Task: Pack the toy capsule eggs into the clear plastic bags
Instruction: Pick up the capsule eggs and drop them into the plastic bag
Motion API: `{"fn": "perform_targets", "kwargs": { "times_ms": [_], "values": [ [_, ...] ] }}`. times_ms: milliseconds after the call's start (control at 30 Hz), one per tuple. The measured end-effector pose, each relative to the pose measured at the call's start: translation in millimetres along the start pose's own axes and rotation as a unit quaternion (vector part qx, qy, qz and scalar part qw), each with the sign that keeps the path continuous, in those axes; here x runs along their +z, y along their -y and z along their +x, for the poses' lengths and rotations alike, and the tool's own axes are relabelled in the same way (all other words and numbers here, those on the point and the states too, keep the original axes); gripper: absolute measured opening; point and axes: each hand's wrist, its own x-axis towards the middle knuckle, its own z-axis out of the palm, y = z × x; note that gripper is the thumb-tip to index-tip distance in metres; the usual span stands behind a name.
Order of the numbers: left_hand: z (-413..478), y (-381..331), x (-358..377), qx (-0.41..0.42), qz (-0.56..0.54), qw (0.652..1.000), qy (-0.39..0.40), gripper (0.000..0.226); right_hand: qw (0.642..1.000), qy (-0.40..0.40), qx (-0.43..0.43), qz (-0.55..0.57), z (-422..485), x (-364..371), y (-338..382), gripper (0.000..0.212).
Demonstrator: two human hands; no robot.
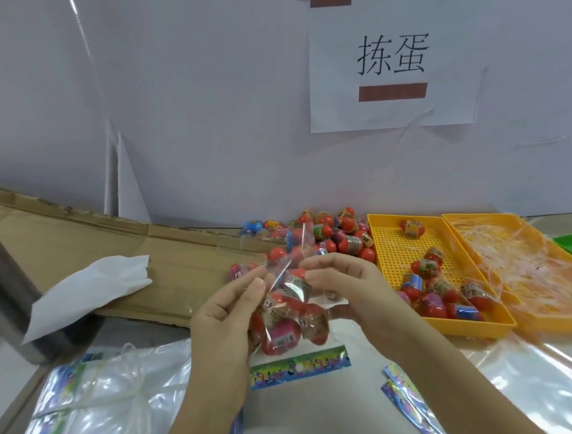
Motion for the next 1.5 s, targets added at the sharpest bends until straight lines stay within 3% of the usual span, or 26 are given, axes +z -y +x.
{"fn": "perform_targets", "kwargs": {
  "times_ms": [100, 200, 400, 633, 800, 1033, 1167, 1433, 1500],
  "values": [
    [-2, 0, 1, 0.010, 0.015, 1.000, 0.000, 0.018, 1.000, -0.019, 0.001, 0.009, 3, 1, -4, 0.032],
    [-2, -1, 2, 0.007, -0.013, 1.000, -0.005, 0.017, 0.999, -0.023, -0.016, 0.025, 6, -2, -4, 0.023],
    [-2, -6, 3, -0.001, -0.018, 1.000, -0.011, 0.020, 0.990, 0.060, -0.018, 0.125, 7, -11, 2, 0.010],
    [-3, -10, 2, -0.037, -0.031, 0.999, -0.004, 0.023, 0.988, 0.039, -0.015, 0.146, 8, -13, 4, 0.039],
    [-6, -13, 6, -0.035, -0.031, 0.999, 0.000, 0.025, 0.989, 0.060, -0.021, 0.135, 6, -15, 7, 0.015],
    [-3, -17, -1, -0.031, -0.023, 0.999, -0.002, 0.018, 0.986, 0.109, -0.067, 0.104, 5, -22, 11, 0.014],
    [-2, -17, -3, 0.011, -0.005, 1.000, 0.005, 0.018, 0.983, 0.122, -0.081, 0.112, 5, -26, 12, 0.013],
    [-2, -17, -8, 0.045, 0.030, 0.995, 0.086, 0.030, 0.977, 0.148, -0.088, 0.125, 3, -34, 15, 0.011],
    [-4, -18, -9, 0.048, 0.040, 0.992, 0.111, 0.024, 0.971, 0.172, -0.098, 0.131, 2, -37, 16, 0.009]
  ]
}}
